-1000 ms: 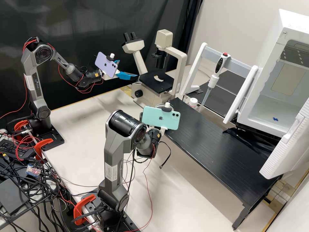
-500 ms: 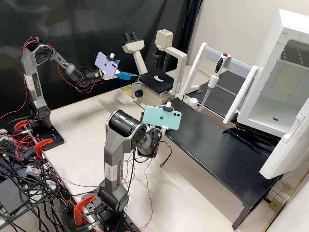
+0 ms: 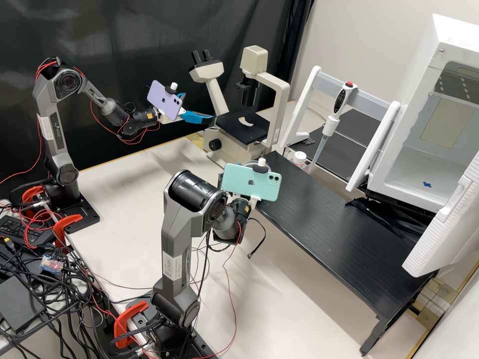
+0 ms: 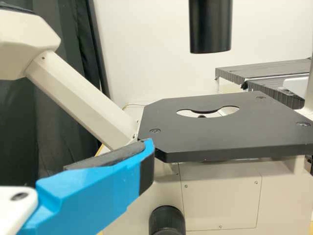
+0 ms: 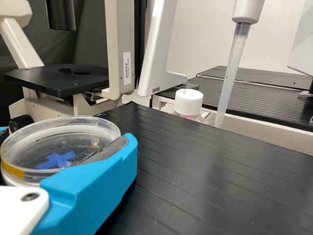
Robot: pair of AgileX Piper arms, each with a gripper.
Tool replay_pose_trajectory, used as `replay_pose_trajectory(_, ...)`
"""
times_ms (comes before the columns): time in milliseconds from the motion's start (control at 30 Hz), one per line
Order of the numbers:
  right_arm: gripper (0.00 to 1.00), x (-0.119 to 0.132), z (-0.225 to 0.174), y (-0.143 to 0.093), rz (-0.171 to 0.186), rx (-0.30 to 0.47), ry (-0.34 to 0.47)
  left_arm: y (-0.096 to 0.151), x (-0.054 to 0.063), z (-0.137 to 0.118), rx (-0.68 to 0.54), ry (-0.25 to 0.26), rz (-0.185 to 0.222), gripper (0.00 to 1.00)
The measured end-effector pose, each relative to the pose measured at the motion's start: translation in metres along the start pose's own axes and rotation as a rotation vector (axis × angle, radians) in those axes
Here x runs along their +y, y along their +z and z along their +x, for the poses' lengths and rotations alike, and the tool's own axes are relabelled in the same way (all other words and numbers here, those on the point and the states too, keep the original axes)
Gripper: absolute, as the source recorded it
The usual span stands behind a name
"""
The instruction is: Move the petri dish to the incubator
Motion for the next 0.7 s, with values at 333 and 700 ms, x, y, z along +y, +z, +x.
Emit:
replay_pose_trajectory(333,0.0,0.02,-0.01,0.014,-0.002,-0.057,0.05,0.0,0.0,0.0,0.0,0.0,0.0,1.0)
replay_pose_trajectory(700,0.0,0.092,-0.031,0.058,0.019,-0.207,0.291,0.0,0.0,0.0,0.0,0.0,0.0,1.0)
